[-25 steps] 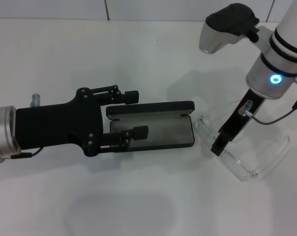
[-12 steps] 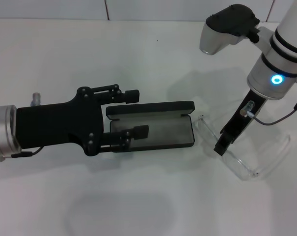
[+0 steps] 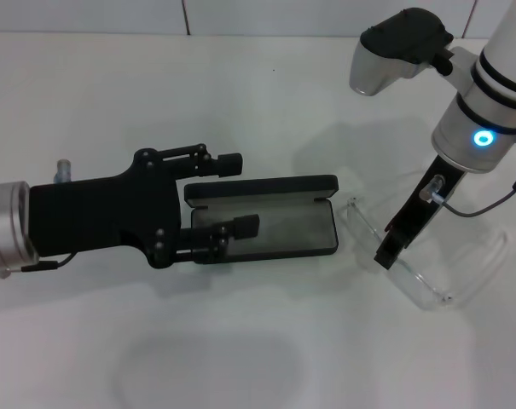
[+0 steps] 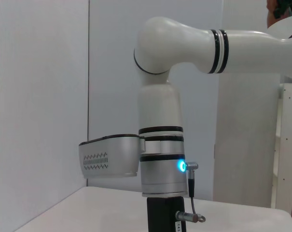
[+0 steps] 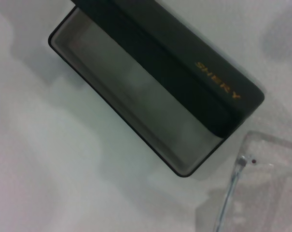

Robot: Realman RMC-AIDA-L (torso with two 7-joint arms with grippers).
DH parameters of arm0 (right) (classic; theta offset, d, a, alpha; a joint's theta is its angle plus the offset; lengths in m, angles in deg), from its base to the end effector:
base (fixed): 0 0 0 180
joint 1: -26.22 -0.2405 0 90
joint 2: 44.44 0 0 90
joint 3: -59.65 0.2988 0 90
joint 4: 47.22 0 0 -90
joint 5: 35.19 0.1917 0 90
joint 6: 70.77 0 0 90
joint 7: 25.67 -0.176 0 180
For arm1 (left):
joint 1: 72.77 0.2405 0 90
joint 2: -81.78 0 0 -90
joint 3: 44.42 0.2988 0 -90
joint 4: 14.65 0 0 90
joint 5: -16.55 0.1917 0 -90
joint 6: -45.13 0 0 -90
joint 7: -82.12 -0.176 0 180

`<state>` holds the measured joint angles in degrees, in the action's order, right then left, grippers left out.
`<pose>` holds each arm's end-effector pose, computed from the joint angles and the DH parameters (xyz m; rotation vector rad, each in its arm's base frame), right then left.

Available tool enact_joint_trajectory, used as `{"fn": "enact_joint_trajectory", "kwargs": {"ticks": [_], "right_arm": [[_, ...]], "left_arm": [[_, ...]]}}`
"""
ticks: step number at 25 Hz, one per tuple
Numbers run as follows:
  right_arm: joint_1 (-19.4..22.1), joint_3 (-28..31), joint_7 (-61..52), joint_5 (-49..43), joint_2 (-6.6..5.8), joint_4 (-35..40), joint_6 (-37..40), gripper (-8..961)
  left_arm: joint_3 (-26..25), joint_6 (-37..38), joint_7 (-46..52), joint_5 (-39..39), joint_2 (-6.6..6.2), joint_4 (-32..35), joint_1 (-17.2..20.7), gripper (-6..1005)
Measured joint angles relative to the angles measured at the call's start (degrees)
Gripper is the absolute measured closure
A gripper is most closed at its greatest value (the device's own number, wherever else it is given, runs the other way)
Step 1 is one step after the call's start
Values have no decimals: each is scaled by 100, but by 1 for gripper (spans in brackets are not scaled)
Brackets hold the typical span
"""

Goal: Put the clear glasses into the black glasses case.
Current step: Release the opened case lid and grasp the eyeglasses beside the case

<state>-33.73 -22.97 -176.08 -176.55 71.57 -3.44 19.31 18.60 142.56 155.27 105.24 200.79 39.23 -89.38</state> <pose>0.1758 0.3978 -0.0870 -2.7326 1.0526 -0.7918 -0.2302 0.2804 -0.0320 -2.7913 -0.1714 -0.9923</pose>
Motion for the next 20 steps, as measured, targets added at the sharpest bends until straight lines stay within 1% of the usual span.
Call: {"fn": "enact_joint_trajectory", "kwargs": {"ticks": [7, 10, 15, 20], "right_arm": [[-4, -223, 79, -82, 5, 55, -39, 603], [-3, -233, 108, -85, 7, 61, -65, 627], [1, -223, 107, -85, -2, 64, -87, 775], [7, -226, 103, -88, -17, 95, -85, 808]], "left_arm": [[0, -39, -3, 2, 7, 0, 6, 291], [0, -40, -3, 2, 8, 0, 8, 291], [0, -42, -3, 2, 8, 0, 9, 291], [0, -49, -3, -7, 8, 0, 13, 292]]}}
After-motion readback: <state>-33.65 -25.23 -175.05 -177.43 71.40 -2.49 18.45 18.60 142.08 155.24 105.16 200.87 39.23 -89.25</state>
